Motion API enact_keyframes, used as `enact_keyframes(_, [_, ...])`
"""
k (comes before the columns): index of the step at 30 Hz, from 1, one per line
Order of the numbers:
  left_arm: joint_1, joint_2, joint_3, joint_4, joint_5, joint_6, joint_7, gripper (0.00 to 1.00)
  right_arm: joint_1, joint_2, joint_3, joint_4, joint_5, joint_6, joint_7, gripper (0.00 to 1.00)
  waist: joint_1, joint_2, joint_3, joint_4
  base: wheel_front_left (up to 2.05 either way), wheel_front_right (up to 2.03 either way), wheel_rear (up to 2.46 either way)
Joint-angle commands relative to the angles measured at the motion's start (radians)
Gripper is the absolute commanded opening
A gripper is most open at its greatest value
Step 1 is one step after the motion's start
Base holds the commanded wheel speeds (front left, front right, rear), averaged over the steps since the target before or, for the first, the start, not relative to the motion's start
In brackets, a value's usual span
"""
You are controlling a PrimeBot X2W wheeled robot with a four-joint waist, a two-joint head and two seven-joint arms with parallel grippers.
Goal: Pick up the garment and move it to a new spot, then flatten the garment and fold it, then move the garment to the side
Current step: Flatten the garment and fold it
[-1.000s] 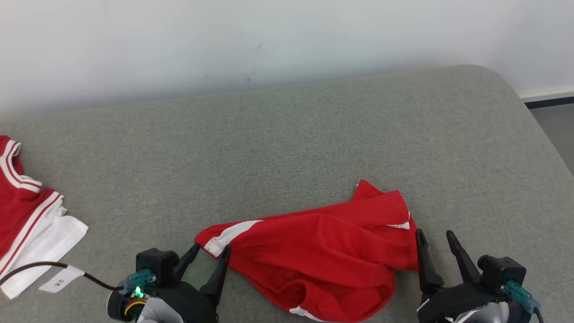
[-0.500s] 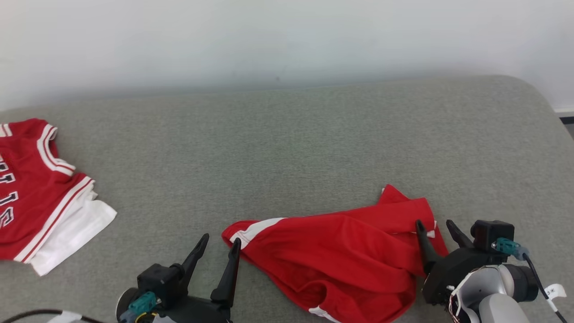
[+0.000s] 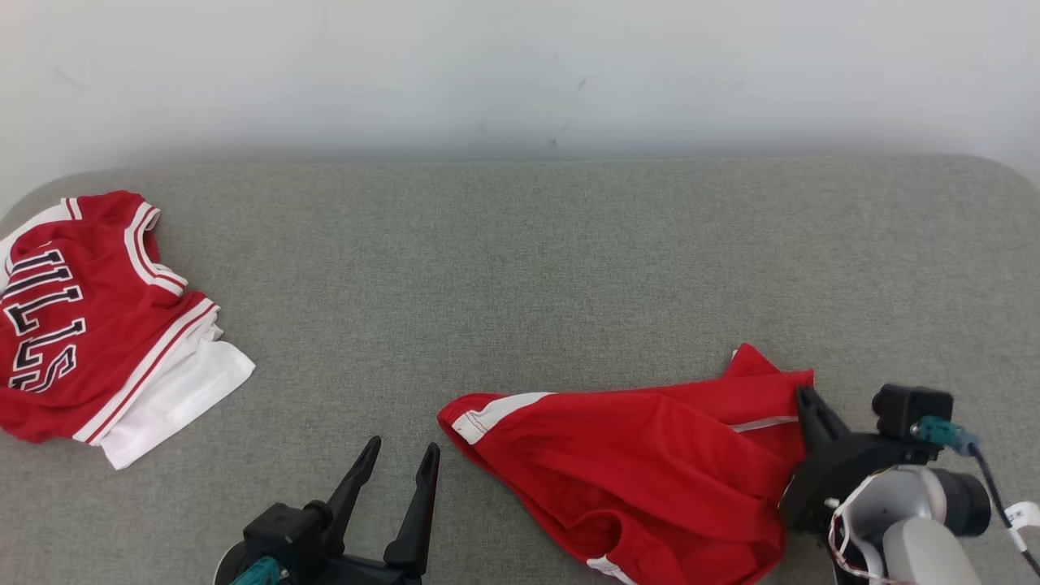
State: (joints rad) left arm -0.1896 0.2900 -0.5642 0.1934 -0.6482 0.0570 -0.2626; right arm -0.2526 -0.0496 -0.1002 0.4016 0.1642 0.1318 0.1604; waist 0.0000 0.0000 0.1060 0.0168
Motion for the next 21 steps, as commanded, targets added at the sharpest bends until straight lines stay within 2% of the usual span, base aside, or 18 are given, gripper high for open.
enact_keyframes(1, [0.013,-0.004,0.010,0.001,0.016,-0.004,-0.003,1.00,-0.022,-0.001,-0.007,-0.016,0.016,-0.002,-0.014,0.00,0.0000,0.0000,-0.005,-0.002,0.00,0.00,0.00])
enact_keyframes(7, [0.028,-0.013,0.022,0.003,0.030,-0.021,-0.003,1.00,-0.102,-0.001,-0.049,-0.031,0.029,-0.002,-0.026,0.00,0.0000,0.0000,-0.009,-0.008,0.00,0.00,0.00])
enact_keyframes(12, [0.011,-0.021,0.005,0.018,0.033,-0.040,-0.003,1.00,-0.214,-0.001,-0.114,0.053,0.030,-0.002,-0.048,0.00,0.0000,0.0000,-0.001,0.007,0.00,0.00,0.00])
enact_keyframes(13, [0.006,-0.023,0.003,0.021,0.034,-0.041,-0.002,1.00,-0.240,-0.001,-0.121,0.079,0.029,-0.002,-0.062,0.47,0.0000,0.0000,0.001,0.012,0.00,0.00,0.00])
enact_keyframes(14, [0.002,-0.025,-0.001,0.024,0.035,-0.046,-0.001,1.00,-0.266,-0.001,-0.138,0.113,0.050,-0.002,-0.077,1.00,0.0000,0.0000,0.003,0.018,0.00,0.00,0.00])
enact_keyframes(16, [-0.004,-0.028,-0.008,0.032,0.036,-0.052,0.001,1.00,-0.301,-0.001,-0.153,0.178,0.008,-0.002,-0.101,1.00,0.0000,0.0000,0.005,0.028,0.00,0.00,0.00])
enact_keyframes(17, [-0.007,-0.029,-0.010,0.034,0.036,-0.054,0.001,1.00,-0.312,-0.001,-0.173,0.208,-0.057,-0.002,-0.105,1.00,0.0000,0.0000,0.005,0.031,0.00,0.00,0.00])
enact_keyframes(18, [-0.007,-0.029,-0.010,0.034,0.036,-0.054,0.001,1.00,-0.312,-0.001,-0.173,0.208,-0.057,-0.002,-0.105,1.00,0.0000,0.0000,0.005,0.031,0.00,0.00,0.00])
enact_keyframes(20, [-0.013,-0.031,-0.014,0.037,0.038,-0.056,0.001,1.00,-0.337,-0.005,-0.242,0.260,-0.185,-0.002,-0.079,1.00,0.0000,0.0000,0.004,0.036,0.00,0.00,0.00])
enact_keyframes(21, [-0.016,-0.031,-0.016,0.037,0.039,-0.058,0.001,1.00,-0.360,-0.005,-0.271,0.279,-0.189,-0.002,-0.080,1.00,0.0000,0.0000,0.004,0.038,0.00,0.00,0.00])
